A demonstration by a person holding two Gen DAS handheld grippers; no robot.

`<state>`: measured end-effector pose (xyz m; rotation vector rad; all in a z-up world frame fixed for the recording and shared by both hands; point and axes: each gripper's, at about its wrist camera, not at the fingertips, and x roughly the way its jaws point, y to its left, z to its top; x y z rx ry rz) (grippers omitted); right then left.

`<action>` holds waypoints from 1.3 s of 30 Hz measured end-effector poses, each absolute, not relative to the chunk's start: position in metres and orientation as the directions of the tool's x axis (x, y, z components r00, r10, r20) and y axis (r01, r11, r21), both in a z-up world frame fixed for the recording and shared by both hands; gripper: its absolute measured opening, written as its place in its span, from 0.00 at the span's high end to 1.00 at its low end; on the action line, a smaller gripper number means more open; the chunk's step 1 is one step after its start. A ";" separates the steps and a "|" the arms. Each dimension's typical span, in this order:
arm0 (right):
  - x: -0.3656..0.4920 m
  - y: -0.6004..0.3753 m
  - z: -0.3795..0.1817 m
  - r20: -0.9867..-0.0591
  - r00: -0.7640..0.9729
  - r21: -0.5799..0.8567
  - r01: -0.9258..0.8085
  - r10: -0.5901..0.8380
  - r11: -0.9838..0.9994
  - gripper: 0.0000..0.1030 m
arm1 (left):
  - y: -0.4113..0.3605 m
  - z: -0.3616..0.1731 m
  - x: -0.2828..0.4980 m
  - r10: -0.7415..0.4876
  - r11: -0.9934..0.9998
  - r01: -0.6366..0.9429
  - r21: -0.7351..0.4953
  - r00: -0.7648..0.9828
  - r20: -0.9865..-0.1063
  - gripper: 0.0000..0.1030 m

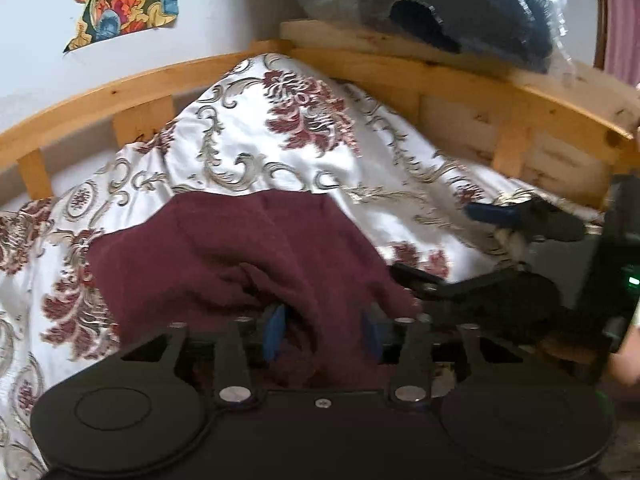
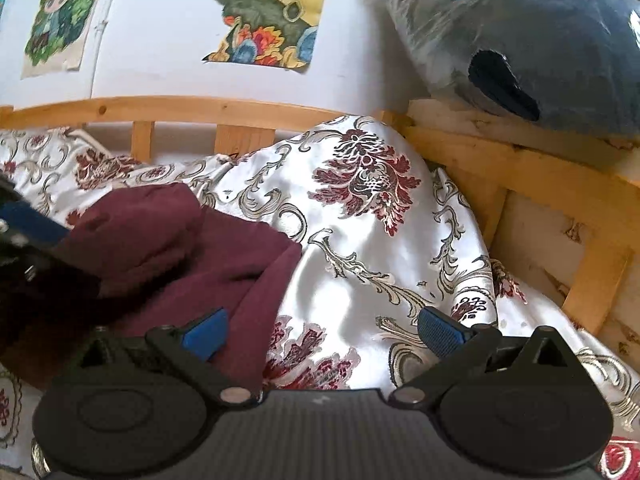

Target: Fold small clothes

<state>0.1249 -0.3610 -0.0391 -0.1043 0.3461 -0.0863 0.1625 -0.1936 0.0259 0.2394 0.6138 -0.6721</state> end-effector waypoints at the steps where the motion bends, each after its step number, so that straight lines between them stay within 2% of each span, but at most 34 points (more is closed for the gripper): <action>1: 0.126 -0.362 -0.039 -0.332 0.938 -0.107 0.065 -0.098 0.992 0.00 | -0.193 0.027 0.159 -0.522 0.758 0.652 0.010 0.615 -0.591 0.43; 2: 0.127 -0.363 -0.040 -0.330 0.940 -0.098 0.062 -0.091 0.993 0.00 | -0.192 0.028 0.155 -0.535 0.752 0.659 0.005 0.615 -0.579 0.40; 4: 0.127 -0.364 -0.039 -0.322 0.944 -0.082 0.053 -0.077 0.995 0.00 | -0.188 0.031 0.147 -0.563 0.741 0.671 -0.005 0.618 -0.549 0.25; 6: 0.126 -0.364 -0.038 -0.312 0.948 -0.070 0.042 -0.062 0.997 0.00 | -0.182 0.035 0.139 -0.585 0.738 0.675 0.000 0.639 -0.500 0.19; 9: 0.122 -0.364 -0.036 -0.291 0.957 -0.032 0.009 -0.018 0.999 0.00 | -0.177 0.039 0.126 -0.576 0.742 0.668 0.064 0.682 -0.450 0.18; 13: 0.117 -0.373 -0.028 -0.233 0.966 0.127 -0.081 0.109 0.989 0.00 | -0.170 0.036 0.119 -0.477 0.791 0.586 0.176 0.770 -0.423 0.16; 17: 0.133 -0.383 -0.015 -0.205 0.940 0.318 -0.199 0.273 0.927 0.00 | -0.155 0.020 0.129 -0.406 0.816 0.547 0.186 0.772 -0.490 0.16; 22: 0.173 -0.385 -0.020 -0.260 0.827 0.592 -0.271 0.498 0.759 0.00 | -0.140 -0.002 0.143 -0.347 0.829 0.521 0.206 0.766 -0.541 0.19; 27: 0.197 -0.378 -0.033 -0.289 0.771 0.692 -0.241 0.567 0.681 0.03 | -0.141 -0.008 0.152 -0.329 0.804 0.533 0.263 0.767 -0.551 0.21; 30: 0.211 -0.376 -0.038 -0.277 0.767 0.729 -0.225 0.579 0.646 0.11 | -0.142 -0.009 0.156 -0.324 0.800 0.540 0.260 0.755 -0.570 0.26; 34: 0.222 -0.376 -0.049 -0.250 0.789 0.766 -0.192 0.560 0.613 0.20 | -0.144 -0.010 0.153 -0.316 0.781 0.551 0.296 0.755 -0.574 0.46; 35: 0.223 -0.377 -0.053 -0.233 0.796 0.784 -0.187 0.559 0.592 0.21 | -0.144 -0.010 0.152 -0.321 0.772 0.560 0.301 0.752 -0.575 0.47; 36: 0.225 -0.379 -0.058 -0.223 0.794 0.801 -0.181 0.565 0.571 0.28 | -0.143 -0.009 0.151 -0.331 0.764 0.571 0.300 0.746 -0.578 0.50; 37: 0.227 -0.379 -0.060 -0.228 0.792 0.805 -0.174 0.566 0.568 0.42 | -0.142 -0.009 0.149 -0.344 0.756 0.586 0.294 0.736 -0.582 0.50; 38: 0.228 -0.380 -0.061 -0.242 0.794 0.800 -0.161 0.557 0.578 0.52 | -0.142 -0.009 0.148 -0.360 0.746 0.601 0.286 0.725 -0.587 0.52; 39: 0.228 -0.382 -0.062 -0.256 0.800 0.791 -0.149 0.542 0.594 0.69 | -0.141 -0.010 0.146 -0.372 0.739 0.613 0.280 0.717 -0.589 0.52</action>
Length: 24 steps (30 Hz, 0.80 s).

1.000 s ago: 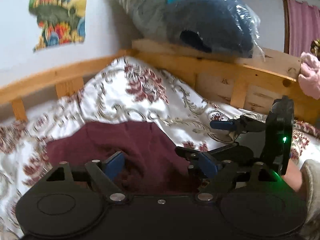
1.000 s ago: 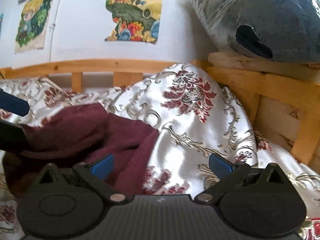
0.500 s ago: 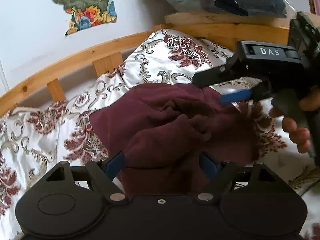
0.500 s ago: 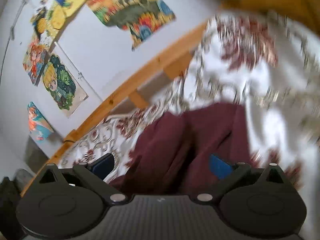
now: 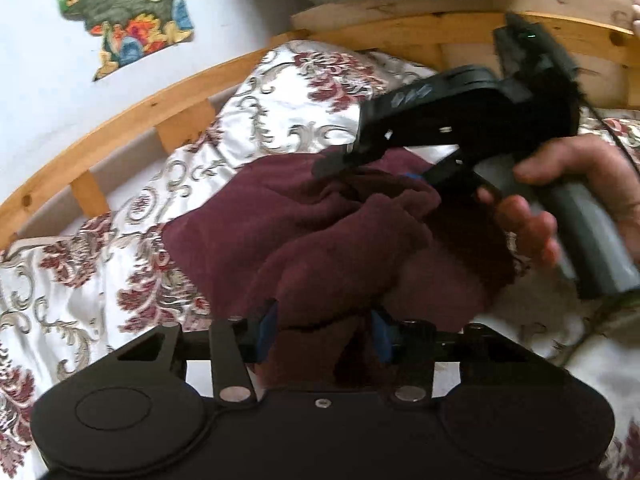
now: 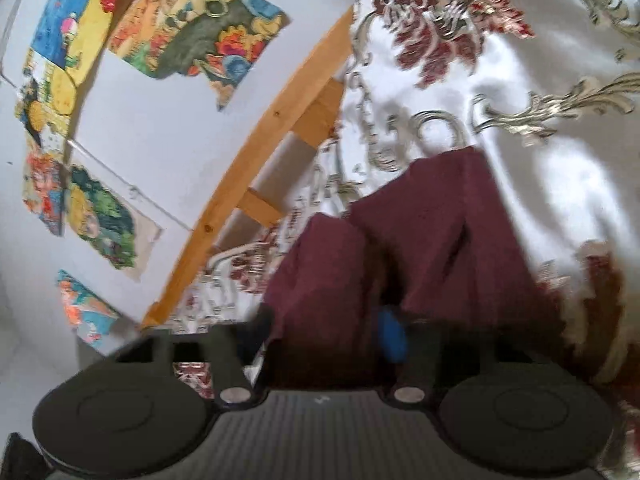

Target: Fold small clothes

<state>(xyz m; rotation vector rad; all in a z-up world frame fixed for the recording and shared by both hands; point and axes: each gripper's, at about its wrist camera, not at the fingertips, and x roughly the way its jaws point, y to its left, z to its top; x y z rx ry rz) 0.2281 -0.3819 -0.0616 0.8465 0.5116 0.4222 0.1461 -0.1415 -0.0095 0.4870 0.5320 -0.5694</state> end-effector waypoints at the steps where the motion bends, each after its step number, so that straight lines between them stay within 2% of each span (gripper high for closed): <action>1: 0.228 -0.383 -0.061 -0.262 0.805 0.782 -0.146 0.532 0.606 0.79 | -0.142 -0.011 0.145 -0.383 0.731 0.624 0.275 0.710 -0.591 0.52; 6: 0.207 -0.380 -0.033 -0.260 0.863 0.643 -0.180 0.433 0.744 0.85 | -0.148 -0.013 0.142 -0.439 0.705 0.669 0.237 0.674 -0.594 0.57; 11: 0.176 -0.384 -0.009 -0.308 0.903 0.473 -0.128 0.299 0.872 0.85 | -0.150 -0.007 0.145 -0.543 0.687 0.719 0.102 0.602 -0.586 0.58; 15: 0.160 -0.393 -0.018 -0.365 0.895 0.456 -0.070 0.258 0.887 0.86 | -0.144 -0.008 0.149 -0.598 0.688 0.725 -0.021 0.551 -0.582 0.58; 20: 0.150 -0.393 -0.023 -0.405 0.886 0.396 -0.051 0.224 0.917 0.86 | -0.140 -0.011 0.147 -0.634 0.676 0.732 -0.090 0.515 -0.577 0.57; 23: 0.151 -0.390 -0.027 -0.414 0.881 0.374 -0.063 0.227 0.925 0.85 | -0.134 -0.007 0.144 -0.652 0.677 0.724 -0.131 0.508 -0.564 0.47; 24: 0.152 -0.390 -0.028 -0.414 0.881 0.376 -0.062 0.227 0.924 0.85 | -0.129 -0.004 0.143 -0.665 0.676 0.719 -0.160 0.502 -0.552 0.40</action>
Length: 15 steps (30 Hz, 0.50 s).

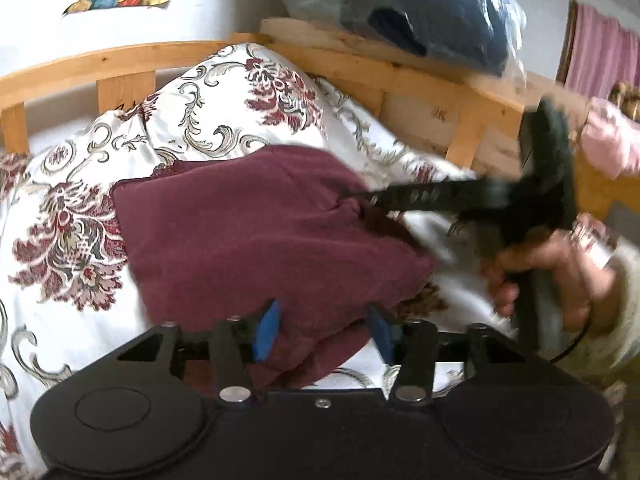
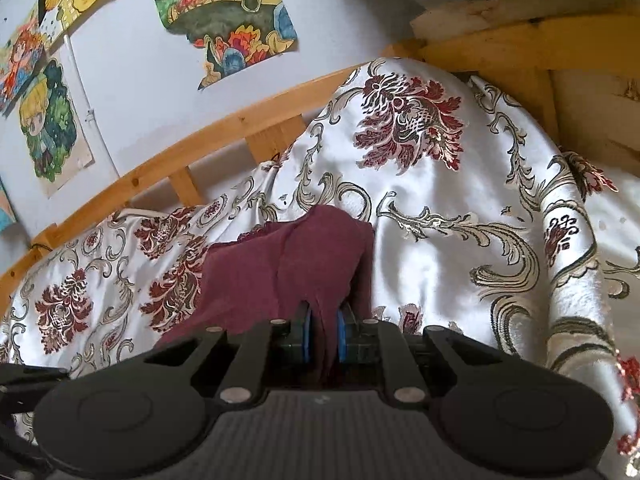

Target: Fold small clothes

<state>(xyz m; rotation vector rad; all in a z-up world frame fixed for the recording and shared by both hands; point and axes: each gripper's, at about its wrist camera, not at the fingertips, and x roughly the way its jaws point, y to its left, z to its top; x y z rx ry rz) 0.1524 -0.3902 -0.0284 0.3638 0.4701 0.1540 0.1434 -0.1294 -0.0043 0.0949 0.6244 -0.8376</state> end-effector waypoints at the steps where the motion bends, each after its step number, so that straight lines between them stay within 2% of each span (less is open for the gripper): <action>1: 0.153 -0.390 -0.030 -0.412 0.882 0.383 -0.061 0.230 0.922 0.85 | -0.124 -0.001 0.143 -0.680 0.678 0.709 -0.196 0.502 -0.535 0.31; 5: 0.160 -0.391 -0.034 -0.405 0.886 0.391 -0.057 0.227 0.919 0.85 | -0.109 0.007 0.146 -0.679 0.719 0.635 -0.284 0.551 -0.485 0.21; 9: 0.166 -0.392 -0.038 -0.404 0.886 0.394 -0.058 0.230 0.917 0.84 | -0.102 0.008 0.163 -0.617 0.786 0.518 -0.338 0.611 -0.497 0.13; 11: 0.166 -0.395 -0.039 -0.409 0.882 0.403 -0.056 0.234 0.913 0.78 | -0.097 0.004 0.175 -0.570 0.822 0.434 -0.369 0.632 -0.526 0.13; 15: 0.161 -0.396 -0.033 -0.404 0.890 0.373 -0.052 0.213 0.926 0.56 | -0.085 -0.010 0.195 -0.533 0.840 0.306 -0.448 0.618 -0.578 0.13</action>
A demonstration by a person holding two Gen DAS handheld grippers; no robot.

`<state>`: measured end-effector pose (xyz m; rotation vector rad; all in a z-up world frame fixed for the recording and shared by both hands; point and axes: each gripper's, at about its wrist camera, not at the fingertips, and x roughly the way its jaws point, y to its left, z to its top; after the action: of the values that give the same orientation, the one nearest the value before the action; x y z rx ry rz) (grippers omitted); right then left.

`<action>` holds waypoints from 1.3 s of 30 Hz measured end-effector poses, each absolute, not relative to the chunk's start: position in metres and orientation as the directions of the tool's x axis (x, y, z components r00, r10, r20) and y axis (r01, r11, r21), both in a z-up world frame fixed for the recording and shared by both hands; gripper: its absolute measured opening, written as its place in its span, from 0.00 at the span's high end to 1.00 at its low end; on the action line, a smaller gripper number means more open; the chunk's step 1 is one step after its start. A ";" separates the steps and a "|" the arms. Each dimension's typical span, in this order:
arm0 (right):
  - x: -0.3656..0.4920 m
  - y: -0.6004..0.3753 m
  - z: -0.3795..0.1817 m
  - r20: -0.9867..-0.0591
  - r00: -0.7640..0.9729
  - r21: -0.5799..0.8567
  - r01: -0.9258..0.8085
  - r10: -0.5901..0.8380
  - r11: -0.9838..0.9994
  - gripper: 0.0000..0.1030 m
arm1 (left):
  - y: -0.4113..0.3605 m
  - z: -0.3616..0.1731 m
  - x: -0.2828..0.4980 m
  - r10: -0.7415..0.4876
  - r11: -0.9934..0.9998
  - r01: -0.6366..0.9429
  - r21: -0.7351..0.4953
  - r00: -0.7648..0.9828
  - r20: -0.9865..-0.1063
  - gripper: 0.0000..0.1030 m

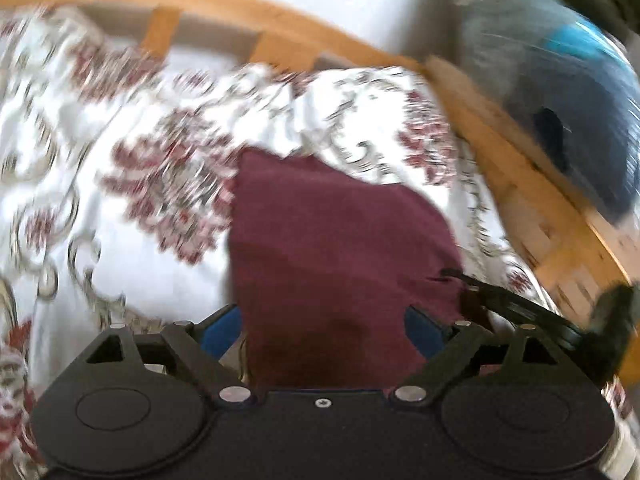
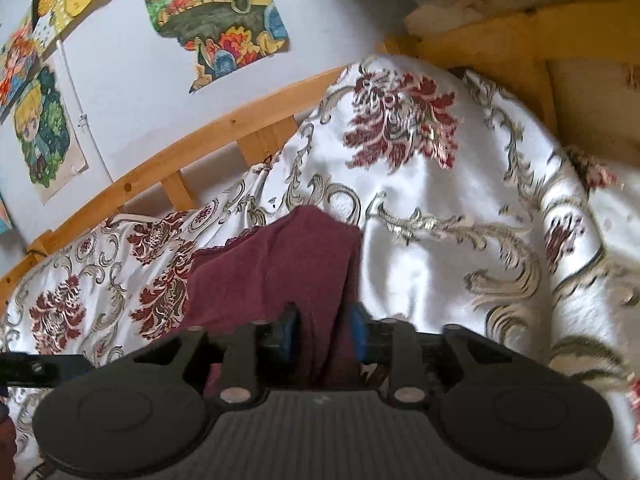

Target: Fold small clothes

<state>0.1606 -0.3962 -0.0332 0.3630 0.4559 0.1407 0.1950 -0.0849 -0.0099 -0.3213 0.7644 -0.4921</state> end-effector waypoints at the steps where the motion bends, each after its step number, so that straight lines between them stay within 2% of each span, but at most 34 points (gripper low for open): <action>1: 0.159 -0.396 -0.031 -0.400 0.892 0.364 -0.055 0.210 0.930 0.49 | -0.082 -0.014 0.199 -0.536 0.836 0.286 -0.468 0.607 -0.587 0.13; 3: 0.158 -0.396 -0.028 -0.390 0.897 0.364 -0.060 0.210 0.929 0.44 | -0.081 -0.021 0.203 -0.530 0.840 0.263 -0.475 0.591 -0.609 0.13; 6: 0.159 -0.393 -0.030 -0.406 0.891 0.342 -0.058 0.203 0.938 0.39 | -0.087 -0.030 0.204 -0.481 0.874 0.253 -0.415 0.570 -0.666 0.13; 10: 0.162 -0.391 -0.040 -0.432 0.882 0.314 -0.050 0.190 0.948 0.26 | -0.086 -0.034 0.200 -0.469 0.880 0.236 -0.412 0.574 -0.671 0.11; 21: 0.162 -0.391 -0.045 -0.427 0.880 0.307 -0.077 0.210 0.949 0.18 | -0.088 -0.035 0.199 -0.446 0.892 0.231 -0.388 0.579 -0.682 0.05; 26: 0.164 -0.392 -0.040 -0.390 0.895 0.338 -0.080 0.217 0.938 0.17 | -0.085 -0.039 0.198 -0.453 0.888 0.221 -0.404 0.578 -0.679 0.03; 27: 0.167 -0.393 -0.039 -0.378 0.899 0.346 -0.081 0.219 0.935 0.21 | -0.084 -0.039 0.198 -0.454 0.887 0.220 -0.406 0.577 -0.679 0.03; 29: 0.175 -0.394 -0.034 -0.354 0.910 0.366 -0.079 0.217 0.927 0.35 | -0.084 -0.041 0.197 -0.454 0.887 0.218 -0.408 0.573 -0.682 0.03; 31: 0.185 -0.394 -0.032 -0.343 0.913 0.373 -0.083 0.221 0.924 0.68 | -0.083 -0.042 0.197 -0.452 0.888 0.214 -0.407 0.571 -0.685 0.03; 33: 0.192 -0.389 -0.031 -0.341 0.917 0.328 -0.090 0.207 0.940 0.84 | -0.082 -0.042 0.196 -0.451 0.888 0.210 -0.409 0.570 -0.687 0.02; 34: 0.193 -0.383 -0.029 -0.330 0.922 0.283 -0.109 0.204 0.953 0.89 | -0.081 -0.043 0.196 -0.450 0.888 0.209 -0.409 0.570 -0.687 0.02; 37: 0.191 -0.359 -0.022 -0.291 0.932 0.089 -0.198 0.215 0.976 0.91 | -0.082 -0.044 0.194 -0.445 0.890 0.200 -0.410 0.576 -0.686 0.02; 39: 0.191 -0.349 -0.018 -0.274 0.936 0.015 -0.225 0.221 0.974 0.91 | -0.083 -0.045 0.192 -0.440 0.893 0.197 -0.406 0.580 -0.686 0.02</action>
<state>0.1911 -0.3490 -0.0176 -0.0163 0.2781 0.2280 0.1923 -0.0832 -0.0449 -0.3010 0.8782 -0.3783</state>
